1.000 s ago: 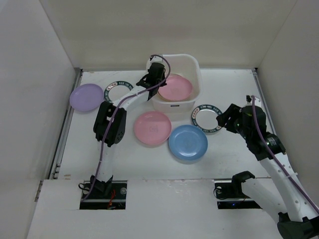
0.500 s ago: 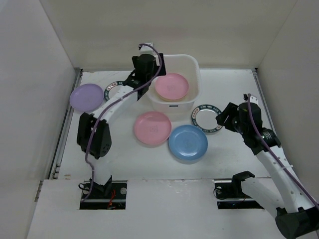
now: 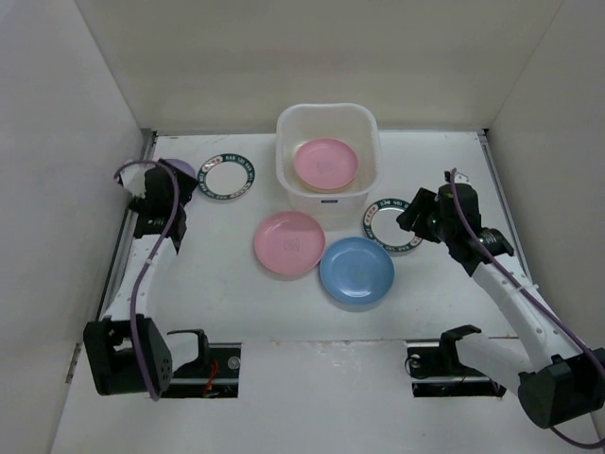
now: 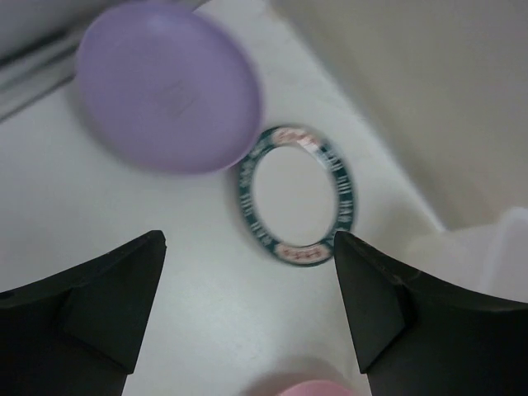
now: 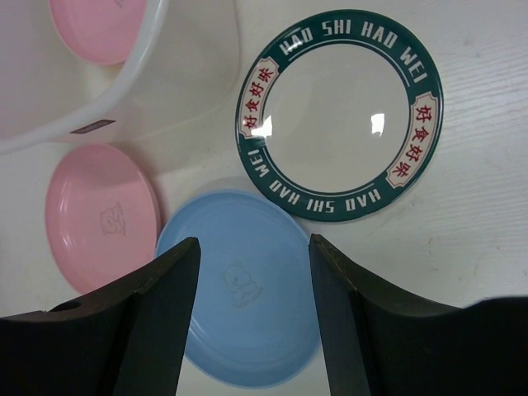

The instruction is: Place the plates into the plastic bin on the countertop

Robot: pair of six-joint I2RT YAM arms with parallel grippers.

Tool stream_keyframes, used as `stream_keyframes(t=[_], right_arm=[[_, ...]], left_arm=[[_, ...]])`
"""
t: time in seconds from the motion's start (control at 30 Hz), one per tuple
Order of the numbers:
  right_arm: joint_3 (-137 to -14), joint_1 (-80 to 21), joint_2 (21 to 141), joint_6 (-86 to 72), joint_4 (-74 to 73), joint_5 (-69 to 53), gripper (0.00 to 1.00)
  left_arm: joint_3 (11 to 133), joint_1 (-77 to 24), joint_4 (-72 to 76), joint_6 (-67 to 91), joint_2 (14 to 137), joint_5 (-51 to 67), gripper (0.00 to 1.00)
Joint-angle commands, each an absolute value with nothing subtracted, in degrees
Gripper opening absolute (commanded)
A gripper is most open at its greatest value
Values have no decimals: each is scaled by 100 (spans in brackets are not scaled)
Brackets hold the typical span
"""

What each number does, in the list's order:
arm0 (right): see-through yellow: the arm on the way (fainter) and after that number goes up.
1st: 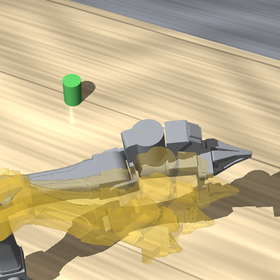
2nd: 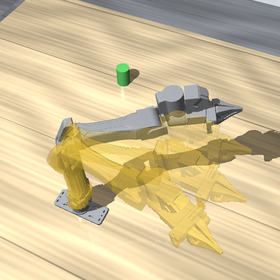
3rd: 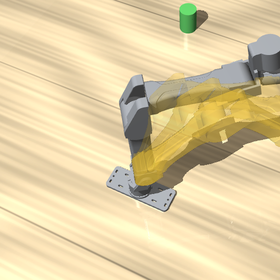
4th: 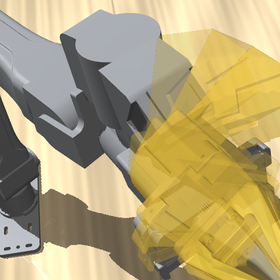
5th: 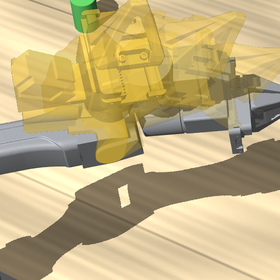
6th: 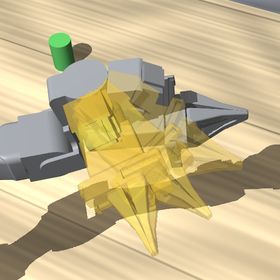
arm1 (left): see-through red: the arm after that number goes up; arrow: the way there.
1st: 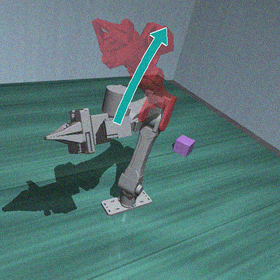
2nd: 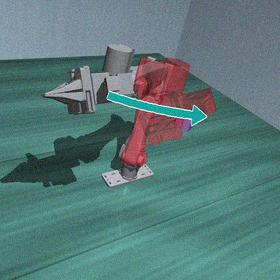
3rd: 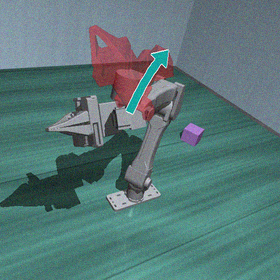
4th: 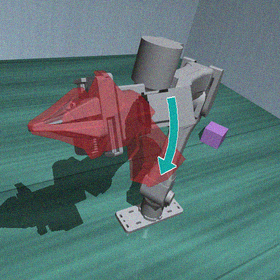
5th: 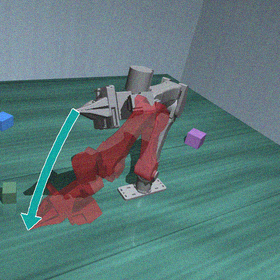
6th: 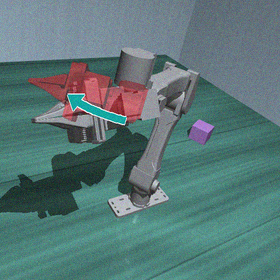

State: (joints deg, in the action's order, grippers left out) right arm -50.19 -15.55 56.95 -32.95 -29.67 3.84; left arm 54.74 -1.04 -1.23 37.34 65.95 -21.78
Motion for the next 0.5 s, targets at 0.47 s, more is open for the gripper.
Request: stream_keyframes(t=[0.47], right_arm=[[-4975, -1727, 5379, -3243, -2575, 88, 61]], left_arm=[[4587, 1947, 746, 6740, 8928, -396, 80]])
